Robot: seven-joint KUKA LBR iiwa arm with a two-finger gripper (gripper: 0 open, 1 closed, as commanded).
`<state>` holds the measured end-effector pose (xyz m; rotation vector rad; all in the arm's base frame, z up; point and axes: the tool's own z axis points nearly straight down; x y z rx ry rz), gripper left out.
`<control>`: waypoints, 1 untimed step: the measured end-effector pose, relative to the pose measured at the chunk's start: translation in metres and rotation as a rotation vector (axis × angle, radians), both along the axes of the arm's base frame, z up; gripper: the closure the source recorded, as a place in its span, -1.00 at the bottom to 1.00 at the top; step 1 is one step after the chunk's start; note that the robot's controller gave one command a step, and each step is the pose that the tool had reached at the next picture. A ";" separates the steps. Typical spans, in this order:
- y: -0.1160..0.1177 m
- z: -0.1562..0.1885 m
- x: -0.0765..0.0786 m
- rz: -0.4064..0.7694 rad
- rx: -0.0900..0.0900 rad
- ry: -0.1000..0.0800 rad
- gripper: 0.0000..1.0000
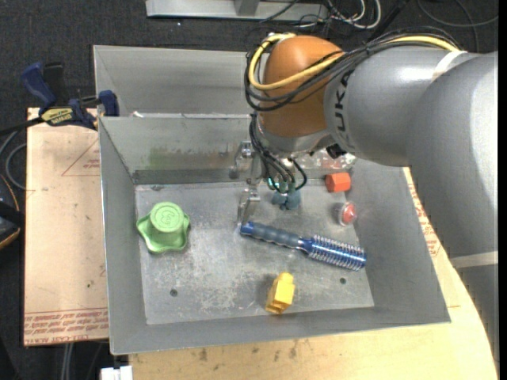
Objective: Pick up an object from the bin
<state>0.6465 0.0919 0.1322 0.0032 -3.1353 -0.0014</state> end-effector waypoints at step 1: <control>-0.056 -0.042 -0.038 0.067 -0.003 -0.001 -1.00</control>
Offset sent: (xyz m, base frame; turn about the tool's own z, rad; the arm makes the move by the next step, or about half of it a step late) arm -0.0365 -0.0525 -0.0393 -0.0720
